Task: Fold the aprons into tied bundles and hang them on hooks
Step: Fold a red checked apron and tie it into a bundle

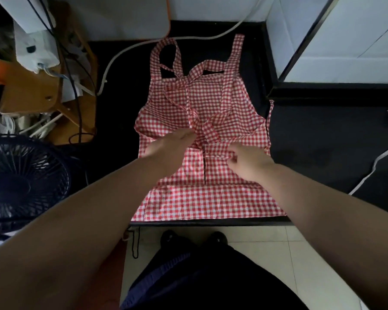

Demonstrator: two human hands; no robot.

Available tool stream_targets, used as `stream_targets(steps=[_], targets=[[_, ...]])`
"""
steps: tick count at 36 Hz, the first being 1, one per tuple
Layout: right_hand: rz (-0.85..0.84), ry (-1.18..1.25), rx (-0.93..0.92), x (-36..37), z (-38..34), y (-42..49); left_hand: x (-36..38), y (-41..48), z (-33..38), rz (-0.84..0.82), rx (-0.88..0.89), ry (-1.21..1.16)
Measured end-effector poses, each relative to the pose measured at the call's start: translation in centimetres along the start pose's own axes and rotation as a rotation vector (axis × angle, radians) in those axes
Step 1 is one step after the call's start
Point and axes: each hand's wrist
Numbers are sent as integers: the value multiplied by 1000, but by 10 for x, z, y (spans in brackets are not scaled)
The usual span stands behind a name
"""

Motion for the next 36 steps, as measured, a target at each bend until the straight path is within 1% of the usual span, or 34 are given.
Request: stream_targets(steps=[3,6,9,11,15,17,19,21,24,27,29,33,36], targets=[[-24,-27,11,9,-3,7,1,17,7,-51,63,79],[0,6,26,13,-1,10,1,25,13,-89,37,164],[8,8,47,14,-3,9,-5,29,18,-63,13,275],[9,-4,63,13,-4,9,-9,29,18,-8,19,332],[8,-18,100,11,-4,9,-11,20,10,80,-30,330],[-8,-33,114,9,-4,9,-7,10,2,73,-37,358],[-19,-58,116,8,-7,8,-2,0,-7,33,-2,367],[-11,-95,113,7,-10,7,3,-10,-12,13,47,319],[18,-130,103,7,-14,4,1,-16,-11,16,38,246],[23,-156,58,9,-15,2,-4,-11,1,-42,66,302],[9,-142,49,7,-14,3,-5,-2,6,-78,72,379],[-31,-121,73,1,-11,7,-2,8,9,-37,-45,492],[-37,-129,86,0,-11,10,-5,7,10,23,-57,525]])
Point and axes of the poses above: each hand's wrist, its own y-axis towards the middle knuckle, its own x-axis out of the palm, z = x × y, and after that the axes turned 14 degrees about -z, right-handed
